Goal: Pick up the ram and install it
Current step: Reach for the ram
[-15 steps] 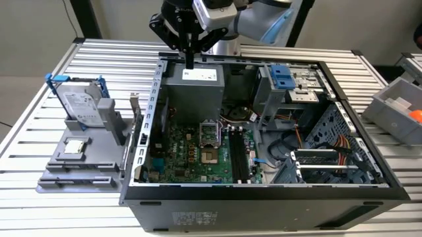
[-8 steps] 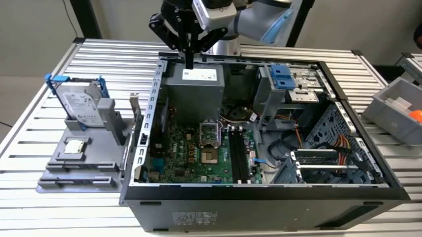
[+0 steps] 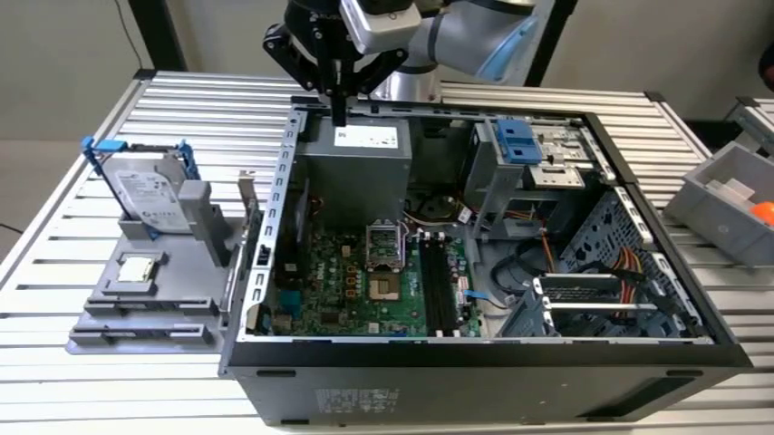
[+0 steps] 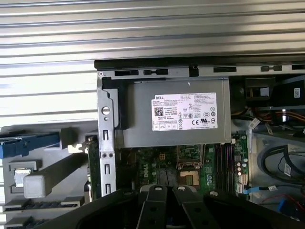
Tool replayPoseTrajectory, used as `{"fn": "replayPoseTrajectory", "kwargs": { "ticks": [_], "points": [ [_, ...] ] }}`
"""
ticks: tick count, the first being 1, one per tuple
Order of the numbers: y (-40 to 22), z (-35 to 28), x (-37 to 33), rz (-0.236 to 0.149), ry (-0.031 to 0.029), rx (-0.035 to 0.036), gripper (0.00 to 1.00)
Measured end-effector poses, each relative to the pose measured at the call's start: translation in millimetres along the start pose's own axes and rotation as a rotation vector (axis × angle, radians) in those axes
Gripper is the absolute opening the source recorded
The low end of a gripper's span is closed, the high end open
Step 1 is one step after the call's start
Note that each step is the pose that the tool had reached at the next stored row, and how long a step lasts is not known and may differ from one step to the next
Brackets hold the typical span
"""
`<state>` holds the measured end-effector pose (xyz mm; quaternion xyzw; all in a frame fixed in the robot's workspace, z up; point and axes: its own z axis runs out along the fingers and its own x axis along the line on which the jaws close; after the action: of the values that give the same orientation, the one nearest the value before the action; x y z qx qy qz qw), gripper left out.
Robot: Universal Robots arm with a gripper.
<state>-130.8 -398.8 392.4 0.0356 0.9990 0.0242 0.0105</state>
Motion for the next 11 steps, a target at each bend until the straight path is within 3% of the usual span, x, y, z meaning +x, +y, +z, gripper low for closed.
{"fn": "replayPoseTrajectory", "kwargs": {
  "ticks": [11],
  "points": [
    [-0.7, -0.3, 9.1, 0.000, 0.0002, 0.0002, 0.00]
  ]
}}
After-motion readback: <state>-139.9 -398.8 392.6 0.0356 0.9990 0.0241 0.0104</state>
